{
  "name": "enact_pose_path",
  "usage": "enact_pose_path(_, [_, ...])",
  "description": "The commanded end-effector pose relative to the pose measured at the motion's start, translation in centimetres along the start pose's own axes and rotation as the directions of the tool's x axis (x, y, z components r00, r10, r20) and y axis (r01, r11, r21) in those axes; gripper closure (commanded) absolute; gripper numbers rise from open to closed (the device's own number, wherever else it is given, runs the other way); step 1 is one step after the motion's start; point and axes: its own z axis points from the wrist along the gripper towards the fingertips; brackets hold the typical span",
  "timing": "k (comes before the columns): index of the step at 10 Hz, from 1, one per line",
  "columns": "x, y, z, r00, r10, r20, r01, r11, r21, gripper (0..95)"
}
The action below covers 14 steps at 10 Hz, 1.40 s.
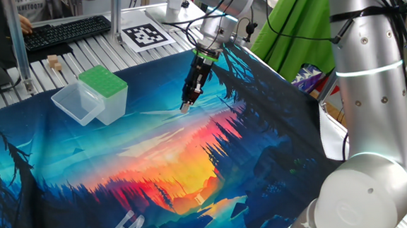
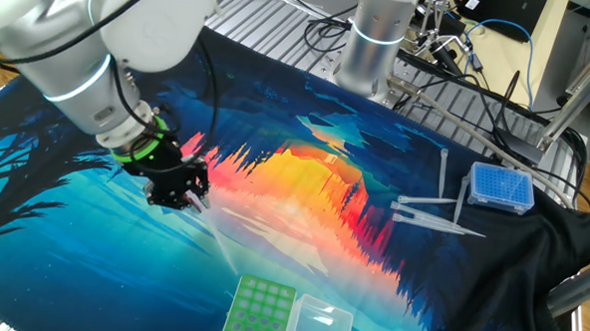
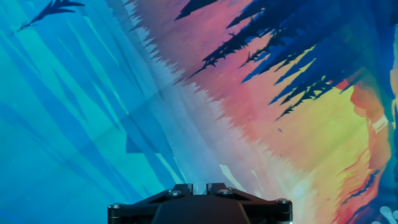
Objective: Insert a large pipette tip into the holder for large pipette tips
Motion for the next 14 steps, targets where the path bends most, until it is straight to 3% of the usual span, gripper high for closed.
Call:
enact_pose_path(1, [0.2,-0.4,-0.7,1.0,-0.022,0.021,0.022,1.0,-0.01,95.0])
enact_pose_path(5, [0.5,-2.0,-2.7,0.996,-0.061,0.064,0.062,0.998,-0.026,95.0])
enact_pose_path(8, [0.8,-2.9,-4.0,0.994,-0.079,0.075,0.081,0.996,-0.031,95.0])
enact_pose_path(10, [1.3,-3.4,-4.9,0.989,-0.092,0.112,0.097,0.994,-0.046,95.0])
enact_pose_path(14, [3.1,-4.8,-7.7,0.985,-0.113,0.127,0.119,0.992,-0.037,95.0])
